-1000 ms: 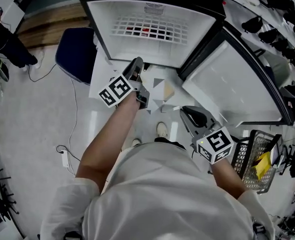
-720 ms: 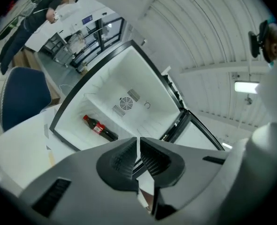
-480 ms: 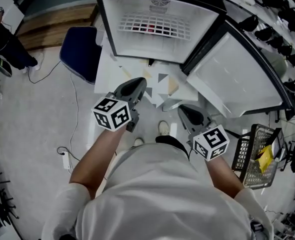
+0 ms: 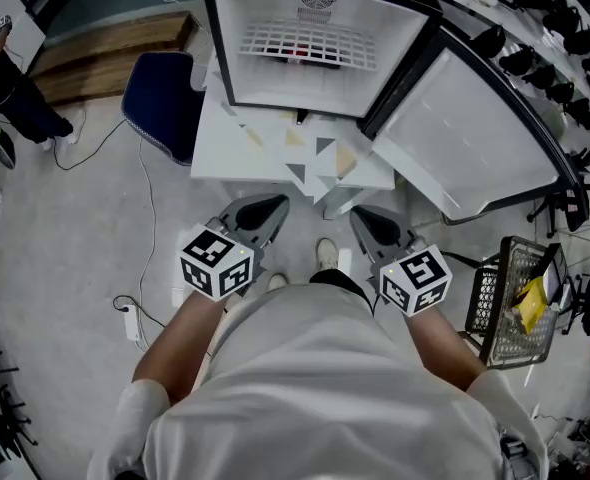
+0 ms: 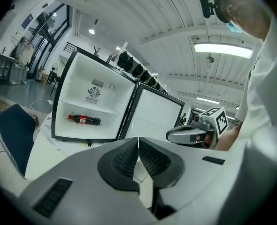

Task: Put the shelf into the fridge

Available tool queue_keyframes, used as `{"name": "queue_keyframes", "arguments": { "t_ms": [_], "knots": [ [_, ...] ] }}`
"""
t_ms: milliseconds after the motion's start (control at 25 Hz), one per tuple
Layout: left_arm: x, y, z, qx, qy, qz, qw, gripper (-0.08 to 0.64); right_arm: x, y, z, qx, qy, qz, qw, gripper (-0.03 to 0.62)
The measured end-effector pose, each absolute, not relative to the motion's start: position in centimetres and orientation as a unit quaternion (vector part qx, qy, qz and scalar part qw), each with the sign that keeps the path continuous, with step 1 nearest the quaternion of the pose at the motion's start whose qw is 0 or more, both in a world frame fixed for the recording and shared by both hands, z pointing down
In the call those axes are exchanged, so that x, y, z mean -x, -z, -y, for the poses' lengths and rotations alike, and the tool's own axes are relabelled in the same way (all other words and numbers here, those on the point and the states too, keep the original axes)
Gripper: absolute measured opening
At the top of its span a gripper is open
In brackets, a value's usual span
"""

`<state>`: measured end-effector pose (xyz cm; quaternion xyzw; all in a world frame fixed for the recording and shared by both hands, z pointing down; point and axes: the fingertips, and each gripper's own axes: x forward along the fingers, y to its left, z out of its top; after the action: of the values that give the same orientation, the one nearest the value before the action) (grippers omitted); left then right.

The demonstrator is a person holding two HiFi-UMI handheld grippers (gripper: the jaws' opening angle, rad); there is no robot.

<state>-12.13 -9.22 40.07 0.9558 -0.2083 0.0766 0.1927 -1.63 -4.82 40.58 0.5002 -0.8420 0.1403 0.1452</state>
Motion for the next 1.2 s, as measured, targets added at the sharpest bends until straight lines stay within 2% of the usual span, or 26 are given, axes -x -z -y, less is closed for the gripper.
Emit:
{"name": "queue_keyframes", "arguments": {
  "t_ms": [1200],
  "knots": [
    [15.7,-40.4,4.2,-0.957,-0.096,0.203,0.181,0.021,5.9,-40.0,1.6,-0.479,-0.114,0.855,0.163,0.008]
  ]
}}
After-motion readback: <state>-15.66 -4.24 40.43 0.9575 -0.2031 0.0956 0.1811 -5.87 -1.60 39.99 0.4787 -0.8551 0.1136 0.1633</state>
